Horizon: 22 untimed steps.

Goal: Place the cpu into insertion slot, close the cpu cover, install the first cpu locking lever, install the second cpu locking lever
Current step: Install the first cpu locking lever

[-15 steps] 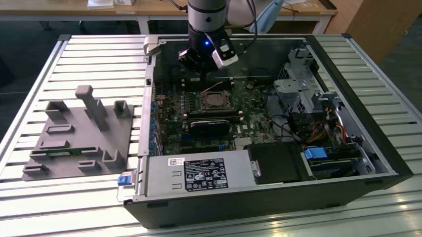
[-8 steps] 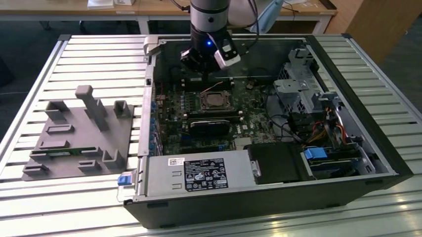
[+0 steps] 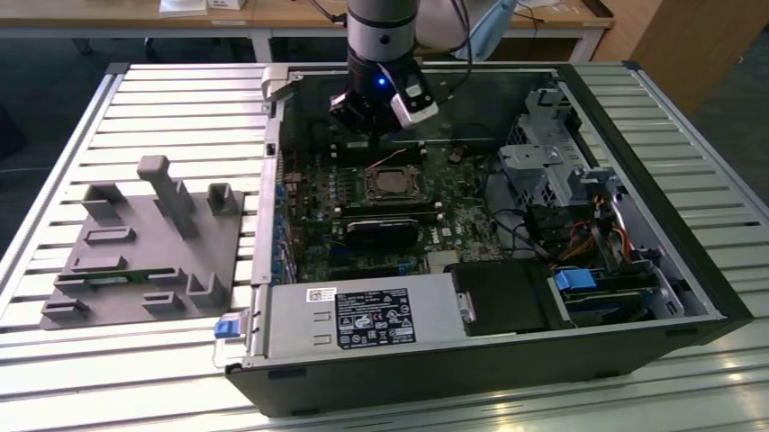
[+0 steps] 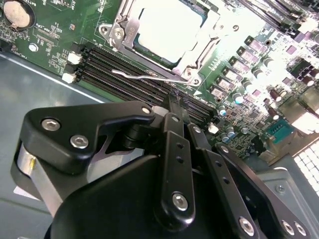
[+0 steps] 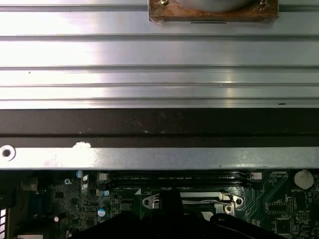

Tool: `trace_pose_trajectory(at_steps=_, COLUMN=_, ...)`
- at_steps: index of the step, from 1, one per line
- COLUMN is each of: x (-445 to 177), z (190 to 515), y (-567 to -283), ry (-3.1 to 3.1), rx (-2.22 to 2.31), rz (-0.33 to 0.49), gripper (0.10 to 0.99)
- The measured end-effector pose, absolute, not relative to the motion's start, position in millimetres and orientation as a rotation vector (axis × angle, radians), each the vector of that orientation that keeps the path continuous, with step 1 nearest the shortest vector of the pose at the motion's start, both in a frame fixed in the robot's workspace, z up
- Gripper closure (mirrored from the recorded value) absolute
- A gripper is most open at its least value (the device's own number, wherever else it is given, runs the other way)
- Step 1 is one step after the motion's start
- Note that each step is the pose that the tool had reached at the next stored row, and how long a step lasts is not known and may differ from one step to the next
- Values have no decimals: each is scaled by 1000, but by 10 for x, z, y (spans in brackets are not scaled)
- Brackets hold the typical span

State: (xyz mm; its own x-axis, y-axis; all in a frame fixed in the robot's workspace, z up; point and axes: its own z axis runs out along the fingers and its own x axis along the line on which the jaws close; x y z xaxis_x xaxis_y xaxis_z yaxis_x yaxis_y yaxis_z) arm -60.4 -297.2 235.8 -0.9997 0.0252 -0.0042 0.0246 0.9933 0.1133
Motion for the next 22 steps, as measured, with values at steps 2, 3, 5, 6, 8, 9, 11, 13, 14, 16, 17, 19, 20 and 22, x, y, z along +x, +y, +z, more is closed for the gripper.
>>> trace_pose_trajectory(at_steps=2, x=-604, z=2358, y=-2972, ry=3131, rx=39, rz=178, gripper=980)
trace_pose_trajectory(at_steps=3, x=-604, z=2358, y=-2972, ry=3131, rx=39, rz=178, gripper=980)
trace_pose_trajectory(at_steps=5, x=-604, z=2358, y=-2972, ry=3130, rx=39, rz=178, gripper=980)
trace_pose_trajectory(at_steps=6, x=-604, z=2358, y=-2972, ry=3130, rx=39, rz=178, gripper=980)
trace_pose_trajectory(at_steps=8, x=-604, z=2357, y=-2972, ry=3130, rx=39, rz=178, gripper=980)
trace_pose_trajectory(at_steps=9, x=-604, z=2357, y=-2972, ry=3130, rx=39, rz=178, gripper=980)
trace_pose_trajectory(at_steps=11, x=-595, z=2354, y=-2971, ry=3130, rx=39, rz=178, gripper=980)
trace_pose_trajectory(at_steps=13, x=-570, z=2352, y=-2972, ry=3130, rx=39, rz=178, gripper=980)
trace_pose_trajectory(at_steps=14, x=-560, z=2352, y=-2972, ry=3131, rx=39, rz=178, gripper=980)
trace_pose_trajectory(at_steps=16, x=-547, z=2351, y=-2972, ry=3131, rx=39, rz=178, gripper=980)
trace_pose_trajectory(at_steps=17, x=-543, z=2350, y=-2972, ry=3130, rx=39, rz=178, gripper=980)
trace_pose_trajectory(at_steps=19, x=-529, z=2346, y=-2970, ry=3130, rx=39, rz=178, gripper=980)
trace_pose_trajectory(at_steps=20, x=-518, z=2345, y=-2969, ry=3131, rx=39, rz=178, gripper=980)
trace_pose_trajectory(at_steps=22, x=-506, z=2336, y=-2967, ry=3131, rx=39, rz=178, gripper=980)
